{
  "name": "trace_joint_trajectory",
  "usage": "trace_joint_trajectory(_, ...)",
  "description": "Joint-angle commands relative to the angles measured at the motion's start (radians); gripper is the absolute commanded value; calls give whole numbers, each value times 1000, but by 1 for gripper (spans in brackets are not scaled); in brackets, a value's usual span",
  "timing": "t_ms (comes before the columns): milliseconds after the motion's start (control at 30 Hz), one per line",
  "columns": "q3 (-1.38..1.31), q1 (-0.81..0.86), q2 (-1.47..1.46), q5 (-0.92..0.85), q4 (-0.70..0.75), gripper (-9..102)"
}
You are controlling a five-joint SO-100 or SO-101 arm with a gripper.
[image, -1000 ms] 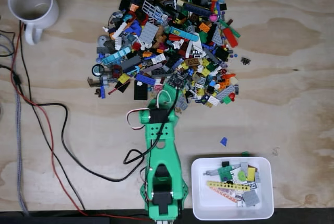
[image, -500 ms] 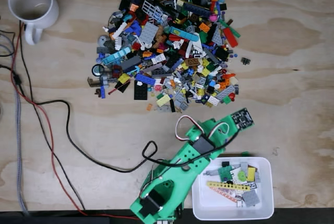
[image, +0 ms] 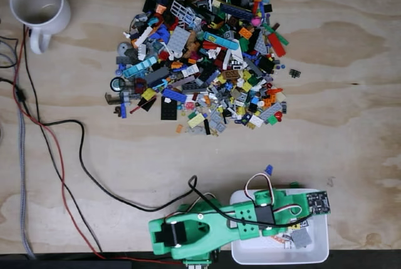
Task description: Find the closest Lego and put it in the bin.
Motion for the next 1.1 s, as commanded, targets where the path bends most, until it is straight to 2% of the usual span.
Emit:
trace_joint_trajectory(0,-12,12,49,-3,-54,13)
trace_joint_trajectory(133,-35,-77,46,46,-140,18)
trace_joint_trajectory(233,-69,-216,57,92,-267,12)
trace_joint_trajectory(333,-107,-423,74,92,-330,6)
trace_joint_trajectory(433,-107,-658,97,127,-295,1)
trace_joint_trajectory(567,-69,-974,176,287,-212,0)
trace_joint_trajectory(700,-25,-1233,241,437,-215,0)
trace_joint_trajectory(833,-20,-1339,235,445,-244,0)
trace_joint_trajectory(1067,-17,-1382,140,431,-288,0)
